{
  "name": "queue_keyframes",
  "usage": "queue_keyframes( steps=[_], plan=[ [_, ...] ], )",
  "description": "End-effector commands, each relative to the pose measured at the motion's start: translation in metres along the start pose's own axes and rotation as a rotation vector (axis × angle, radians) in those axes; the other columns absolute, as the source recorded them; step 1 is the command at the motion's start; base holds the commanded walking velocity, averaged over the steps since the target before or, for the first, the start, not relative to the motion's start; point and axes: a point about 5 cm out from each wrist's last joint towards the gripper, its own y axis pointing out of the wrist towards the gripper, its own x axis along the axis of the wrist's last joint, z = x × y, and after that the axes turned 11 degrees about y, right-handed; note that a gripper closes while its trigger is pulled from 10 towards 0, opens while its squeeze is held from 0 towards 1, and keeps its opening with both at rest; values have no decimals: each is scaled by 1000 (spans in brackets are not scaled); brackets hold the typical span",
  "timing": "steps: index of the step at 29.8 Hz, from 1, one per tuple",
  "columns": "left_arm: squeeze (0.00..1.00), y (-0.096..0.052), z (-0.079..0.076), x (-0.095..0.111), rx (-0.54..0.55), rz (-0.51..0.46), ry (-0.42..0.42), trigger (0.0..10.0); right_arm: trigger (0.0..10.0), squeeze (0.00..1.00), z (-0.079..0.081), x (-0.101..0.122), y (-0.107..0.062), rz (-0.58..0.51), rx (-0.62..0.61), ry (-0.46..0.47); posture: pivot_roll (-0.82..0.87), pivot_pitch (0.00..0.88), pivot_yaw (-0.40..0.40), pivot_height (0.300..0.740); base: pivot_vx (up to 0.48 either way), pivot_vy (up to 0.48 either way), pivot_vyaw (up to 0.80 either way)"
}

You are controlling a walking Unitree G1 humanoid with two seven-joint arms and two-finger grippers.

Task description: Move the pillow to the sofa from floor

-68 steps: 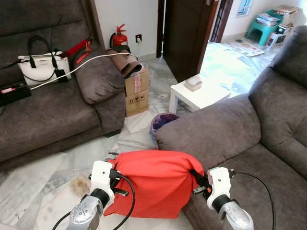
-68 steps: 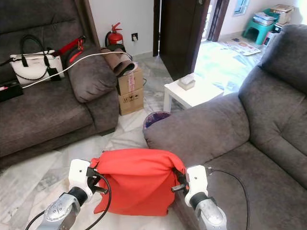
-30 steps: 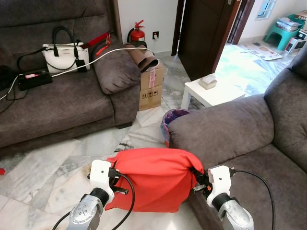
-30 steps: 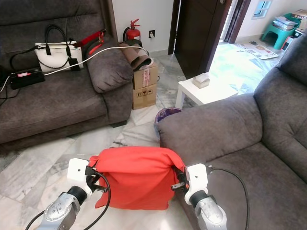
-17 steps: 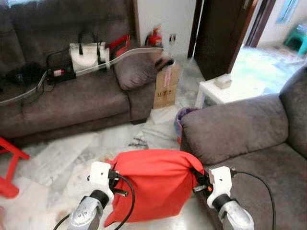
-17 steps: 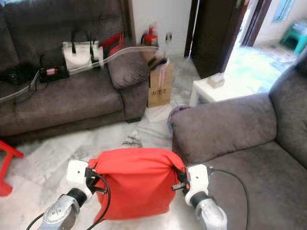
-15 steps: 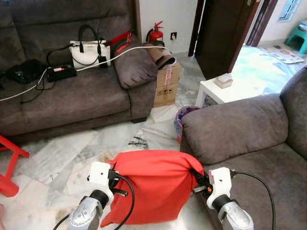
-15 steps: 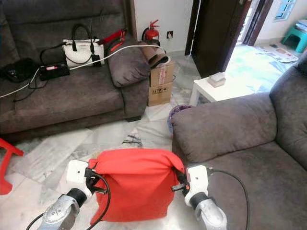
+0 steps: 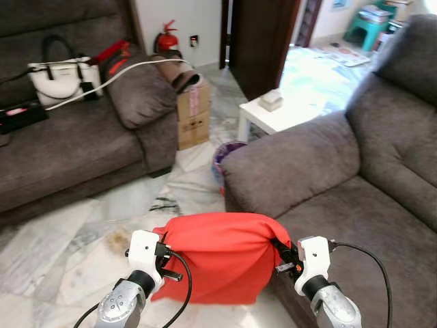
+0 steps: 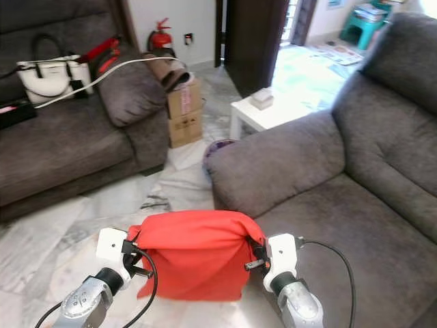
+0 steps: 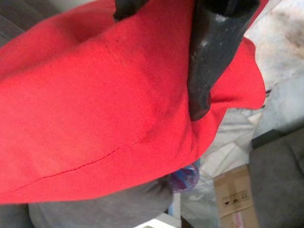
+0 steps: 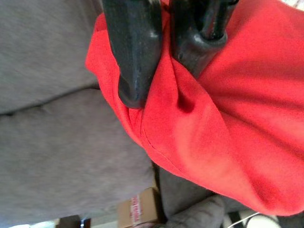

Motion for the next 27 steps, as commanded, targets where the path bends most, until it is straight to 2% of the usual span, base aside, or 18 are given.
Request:
queue_keyframes(
  steps=[1, 7, 10, 12, 14, 22, 27],
  plan=[
    [0, 4, 4, 19, 19, -95, 30, 10000, 10000, 0, -8, 5, -3, -17, -32, -1, 60, 109, 12, 740, 0, 0, -800],
    [0, 3, 5, 18, 20, -93, 27, 10000, 10000, 0, -8, 3, -3, -13, -36, -1, 60, 110, 16, 740, 0, 0, -800],
    [0, 3, 6, 19, 12, -96, 55, 10000, 10000, 0, -8, 2, -3, -8, -41, -2, 60, 108, 16, 740, 0, 0, -800],
    [0, 3, 6, 19, 12, -97, 60, 10000, 10000, 0, -8, 2, -3, -8, -41, -2, 60, 107, 17, 740, 0, -471, -800],
    [0, 3, 5, 18, 11, -96, 47, 10000, 10000, 0, -9, 2, -3, -6, -43, -3, 59, 106, 17, 740, 0, -465, -800],
    [0, 3, 2, 19, -15, -101, 14, 10000, 10000, 0, -12, 3, -4, -3, -55, -8, 61, 104, 16, 740, 0, 0, -800],
    [0, 0, -5, 15, -82, -78, 3, 10000, 10000, 0, -16, 0, -5, 12, -87, -12, 65, 107, 14, 740, 0, 0, -800]
  ],
)
